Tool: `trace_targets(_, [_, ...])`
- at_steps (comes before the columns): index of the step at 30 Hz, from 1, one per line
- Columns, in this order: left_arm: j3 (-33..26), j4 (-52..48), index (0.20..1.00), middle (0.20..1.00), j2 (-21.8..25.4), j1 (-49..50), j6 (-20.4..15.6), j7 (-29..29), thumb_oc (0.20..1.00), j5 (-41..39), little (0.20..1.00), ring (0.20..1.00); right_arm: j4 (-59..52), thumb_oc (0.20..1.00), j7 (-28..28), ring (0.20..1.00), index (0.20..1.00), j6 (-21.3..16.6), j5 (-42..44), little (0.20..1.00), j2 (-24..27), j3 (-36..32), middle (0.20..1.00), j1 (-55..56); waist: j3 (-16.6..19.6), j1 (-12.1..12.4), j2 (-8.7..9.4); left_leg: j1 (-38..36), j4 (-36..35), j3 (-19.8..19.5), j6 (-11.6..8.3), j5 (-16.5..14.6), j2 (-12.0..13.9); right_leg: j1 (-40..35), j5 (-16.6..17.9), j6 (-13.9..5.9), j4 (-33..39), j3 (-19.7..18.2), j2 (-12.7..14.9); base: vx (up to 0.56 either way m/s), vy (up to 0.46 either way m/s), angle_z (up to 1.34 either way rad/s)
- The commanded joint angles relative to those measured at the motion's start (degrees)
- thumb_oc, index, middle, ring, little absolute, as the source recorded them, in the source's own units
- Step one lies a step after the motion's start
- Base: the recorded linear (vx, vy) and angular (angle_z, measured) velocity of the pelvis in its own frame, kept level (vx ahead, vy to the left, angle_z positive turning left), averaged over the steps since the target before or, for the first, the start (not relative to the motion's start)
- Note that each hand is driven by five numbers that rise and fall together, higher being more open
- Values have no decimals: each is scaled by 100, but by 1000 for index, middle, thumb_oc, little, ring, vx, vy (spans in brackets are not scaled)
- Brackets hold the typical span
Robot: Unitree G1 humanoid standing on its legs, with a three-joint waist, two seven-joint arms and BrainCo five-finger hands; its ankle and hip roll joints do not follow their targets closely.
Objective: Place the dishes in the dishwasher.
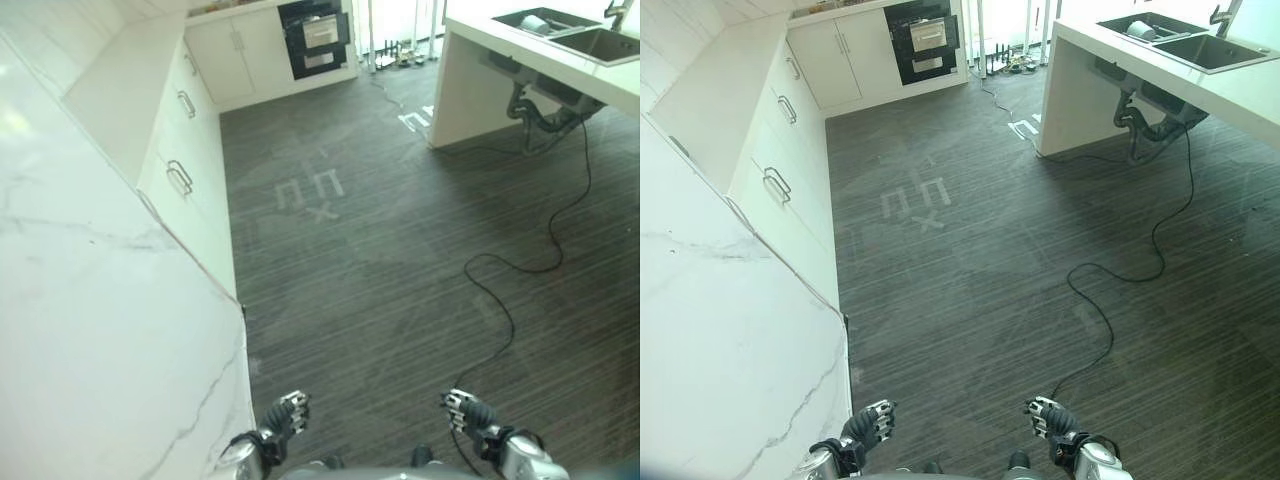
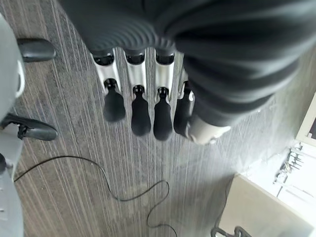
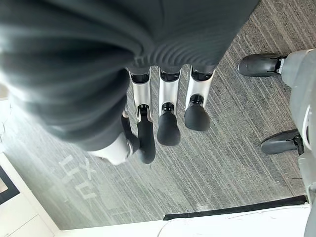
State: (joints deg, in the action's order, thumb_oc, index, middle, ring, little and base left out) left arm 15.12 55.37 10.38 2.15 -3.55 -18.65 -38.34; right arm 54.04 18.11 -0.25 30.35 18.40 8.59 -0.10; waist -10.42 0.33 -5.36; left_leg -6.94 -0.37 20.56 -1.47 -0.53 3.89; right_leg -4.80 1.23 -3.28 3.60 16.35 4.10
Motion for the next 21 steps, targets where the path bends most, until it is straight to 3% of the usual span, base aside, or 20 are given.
trace_targets(1, [-226,60,1000,1000,-123,-385,-156,109,1000,-68,1000,1000,77,1000,-2,1000,1000,23,10,1000,62,177,1000,-558,-234,-2,453,353,1041,-561,-287,-771,27,-186,-558,-81,-136,164,278,-23,-81,-3])
trace_targets(2, [-236,61,1000,1000,-120,-396,-166,124,1000,-51,1000,1000,77,1000,-1,1000,1000,26,0,1000,76,178,1000,-573,-250,4,479,436,1257,-545,-264,-845,19,-162,-552,-60,-162,166,309,-43,-121,-15])
trace_targets(3, [-258,49,1000,1000,-94,-441,-179,215,1000,63,1000,1000,51,1000,-52,1000,1000,57,-12,1000,133,178,1000,-624,-323,21,551,813,2088,-511,-228,-967,69,-106,-543,31,-239,176,372,20,-150,-26])
trace_targets(4, [-271,82,1000,1000,-67,-471,-210,362,1000,302,1000,1000,81,1000,-134,1000,1000,68,0,1000,163,178,1000,-654,-423,40,524,1072,2753,-593,-291,-1036,224,-196,-656,96,-279,130,301,61,-146,-6])
trace_targets(5, [-287,111,1000,1000,-42,-467,-222,435,1000,499,1000,1000,122,1000,-157,1000,1000,63,43,1000,175,193,1000,-663,-475,67,509,1262,2964,-646,-293,-986,220,-230,-686,128,-296,103,264,224,-12,8])
trace_targets(6, [-286,213,1000,1000,-29,-422,-264,540,1000,821,1000,1000,241,1000,-89,1000,1000,52,8,1000,176,167,1000,-681,-518,116,455,1338,2595,-661,-272,-893,124,-305,-760,101,-315,39,215,238,141,21])
trace_targets(7, [-282,297,1000,1000,-23,-397,-240,629,1000,870,1000,1000,285,1000,-47,1000,1000,81,-100,1000,175,161,1000,-696,-527,148,418,1340,1858,-659,-239,-563,32,-261,-721,77,-319,18,197,332,260,-5])
trace_targets(8, [-285,395,1000,1000,-29,-380,-227,686,1000,849,1000,1000,312,1000,-51,1000,1000,106,-163,1000,175,167,1000,-701,-547,183,337,1327,1145,-734,-334,-196,99,-338,-779,43,-292,-44,119,275,258,-25])
trace_targets(9, [-290,445,1000,1000,-36,-381,-207,726,1000,826,1000,1000,333,1000,-61,1000,1000,119,-180,1000,174,175,1000,-701,-556,201,293,1351,827,-768,-400,52,187,-385,-822,38,-285,-77,79,529,364,-42])
trace_targets(10, [-343,662,1000,1000,-83,-395,-239,759,1000,849,1000,1000,448,1000,-74,1000,1000,44,-179,1000,155,172,1000,-647,-551,229,216,1549,262,-638,-612,621,612,-568,-1049,49,-330,-76,60,461,310,-40])
trace_targets(13, [-423,768,1000,1000,-77,-406,-239,717,1000,853,1000,1000,511,1000,-77,1000,1000,-74,-183,1000,114,181,1000,-619,-533,192,231,1494,262,-140,-618,645,789,-647,-1181,14,-455,180,172,299,261,-12])
trace_targets(15, [-454,763,1000,1000,-89,-365,-263,711,1000,876,1000,1000,485,1000,-160,1000,1000,-100,-186,1000,73,188,1000,-602,-514,239,249,1495,319,-149,-572,567,750,-675,-1286,-5,-607,206,246,319,325,-9])
trace_targets(16, [-525,796,1000,1000,-71,-302,-424,673,1000,879,1000,1000,498,1000,-178,1000,1000,-173,-147,1000,-17,190,1000,-617,-449,392,307,1468,395,-326,-416,338,547,-864,-1545,-53,-841,116,334,359,353,-11])
trace_targets(20, [-479,806,1000,1000,59,-360,-547,533,1000,1116,1000,1000,435,1000,-224,1000,1000,-403,-30,1000,-110,158,1000,-589,-320,490,383,1356,383,-372,-171,109,252,-981,-1853,-85,-1389,165,435,303,278,-12])
trace_targets(21, [-361,764,1000,1000,155,-437,-535,488,1000,1180,1000,1000,307,1000,-318,1000,1000,-495,268,1000,-137,155,1000,-595,-290,459,410,1159,278,-428,62,-13,-5,-804,-1718,-193,-2326,129,577,298,363,-2])
